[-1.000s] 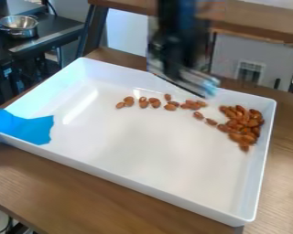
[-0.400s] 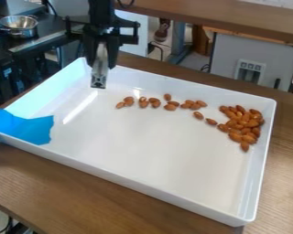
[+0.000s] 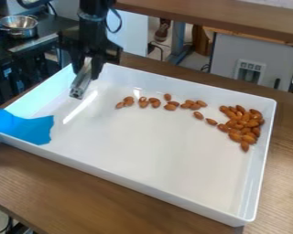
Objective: Sweep into pile
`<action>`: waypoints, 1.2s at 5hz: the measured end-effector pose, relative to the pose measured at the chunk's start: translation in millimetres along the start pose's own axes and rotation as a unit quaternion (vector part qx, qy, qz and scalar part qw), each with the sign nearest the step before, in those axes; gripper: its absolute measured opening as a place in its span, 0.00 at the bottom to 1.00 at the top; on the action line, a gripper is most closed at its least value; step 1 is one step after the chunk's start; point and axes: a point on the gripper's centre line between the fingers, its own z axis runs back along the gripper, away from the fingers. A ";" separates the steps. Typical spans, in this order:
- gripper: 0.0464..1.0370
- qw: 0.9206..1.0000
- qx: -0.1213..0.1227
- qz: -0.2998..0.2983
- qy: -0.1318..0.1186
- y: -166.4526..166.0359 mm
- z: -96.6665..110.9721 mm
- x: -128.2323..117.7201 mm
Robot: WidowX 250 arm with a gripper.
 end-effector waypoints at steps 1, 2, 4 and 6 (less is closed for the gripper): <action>0.32 0.999 0.019 -0.025 0.019 -0.2 -19.5 6.4; 0.32 0.999 0.023 -0.036 0.016 -1.1 -25.8 7.4; 0.32 0.998 0.033 -0.061 -0.002 -24.4 -45.5 -0.7; 0.32 0.997 0.028 -0.075 0.002 -42.1 -45.9 -2.5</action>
